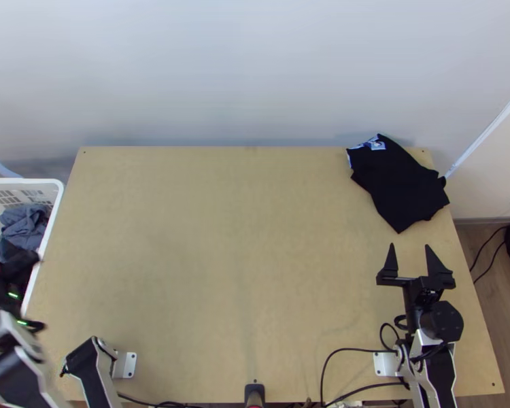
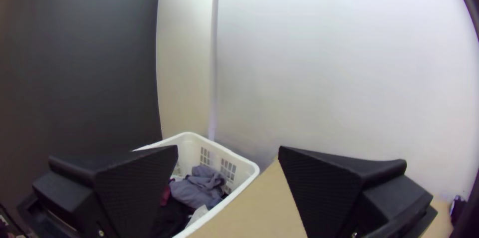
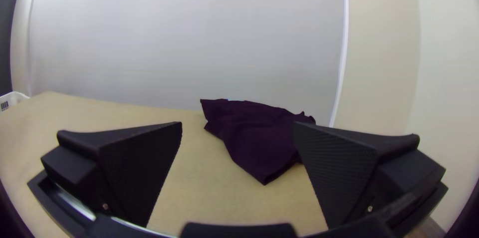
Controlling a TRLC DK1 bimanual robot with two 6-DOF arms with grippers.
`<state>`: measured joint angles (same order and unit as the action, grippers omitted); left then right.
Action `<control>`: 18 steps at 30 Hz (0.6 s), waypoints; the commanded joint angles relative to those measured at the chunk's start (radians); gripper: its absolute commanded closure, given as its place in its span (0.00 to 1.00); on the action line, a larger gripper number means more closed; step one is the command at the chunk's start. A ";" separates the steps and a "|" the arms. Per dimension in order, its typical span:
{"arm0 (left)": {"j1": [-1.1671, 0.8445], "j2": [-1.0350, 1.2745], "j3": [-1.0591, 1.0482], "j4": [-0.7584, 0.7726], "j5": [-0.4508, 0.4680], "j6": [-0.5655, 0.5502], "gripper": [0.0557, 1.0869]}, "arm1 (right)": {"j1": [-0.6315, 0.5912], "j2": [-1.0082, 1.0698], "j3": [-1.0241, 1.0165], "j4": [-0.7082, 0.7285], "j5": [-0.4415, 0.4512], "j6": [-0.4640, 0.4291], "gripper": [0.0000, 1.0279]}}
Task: Fold the t-shirt
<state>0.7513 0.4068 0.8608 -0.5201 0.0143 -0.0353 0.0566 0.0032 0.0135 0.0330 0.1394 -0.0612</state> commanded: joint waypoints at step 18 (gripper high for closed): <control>0.135 0.831 0.402 -0.110 0.081 -0.003 0.05 | -0.004 -0.003 -0.009 -0.015 0.002 -0.017 0.03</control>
<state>0.8661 1.1339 1.2037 -0.6224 0.0750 -0.0448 0.0566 0.0032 0.0135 0.0330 0.1390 -0.0612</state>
